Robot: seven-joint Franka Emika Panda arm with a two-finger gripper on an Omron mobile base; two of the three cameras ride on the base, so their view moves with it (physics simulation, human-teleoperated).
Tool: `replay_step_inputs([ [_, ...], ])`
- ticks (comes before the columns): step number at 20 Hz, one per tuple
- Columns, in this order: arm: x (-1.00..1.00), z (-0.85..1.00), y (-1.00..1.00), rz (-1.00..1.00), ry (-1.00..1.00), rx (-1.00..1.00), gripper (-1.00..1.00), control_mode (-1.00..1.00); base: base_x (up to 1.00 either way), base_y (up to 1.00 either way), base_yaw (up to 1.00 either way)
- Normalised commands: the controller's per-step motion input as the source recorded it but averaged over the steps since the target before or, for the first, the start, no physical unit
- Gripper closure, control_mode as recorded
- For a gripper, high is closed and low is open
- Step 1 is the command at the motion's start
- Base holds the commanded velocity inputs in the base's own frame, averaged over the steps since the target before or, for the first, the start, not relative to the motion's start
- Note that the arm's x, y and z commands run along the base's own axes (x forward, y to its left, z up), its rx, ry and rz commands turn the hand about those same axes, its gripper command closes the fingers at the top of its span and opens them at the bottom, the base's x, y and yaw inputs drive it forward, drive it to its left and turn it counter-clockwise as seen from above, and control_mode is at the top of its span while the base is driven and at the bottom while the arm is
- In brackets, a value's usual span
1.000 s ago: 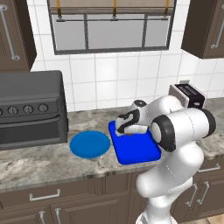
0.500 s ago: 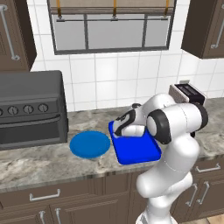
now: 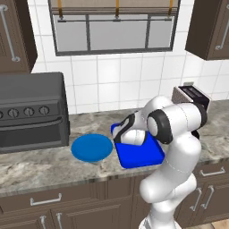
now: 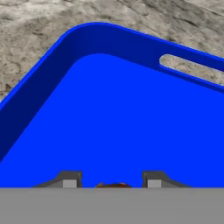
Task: Move the dessert items from the plates to the tray.
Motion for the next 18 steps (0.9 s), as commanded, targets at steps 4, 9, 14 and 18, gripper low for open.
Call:
replay_step_inputs([
  [4, 0.00, -0.03, 0.00, -0.01, -0.03, 0.00, -1.00, -1.00, 0.00, 0.00, 0.00],
  [9, -0.01, 0.33, -0.06, -0.02, 0.01, 0.04, -1.00, -1.00, 0.00, 0.00, 0.00],
  [14, 0.00, 0.49, -0.01, 0.00, 0.00, 0.00, -1.00, -1.00, 0.00, 0.00, 0.00],
  [18, -0.01, 0.75, -0.03, -0.05, 0.04, -0.01, -1.00, -1.00, 0.00, 0.00, 0.00],
])
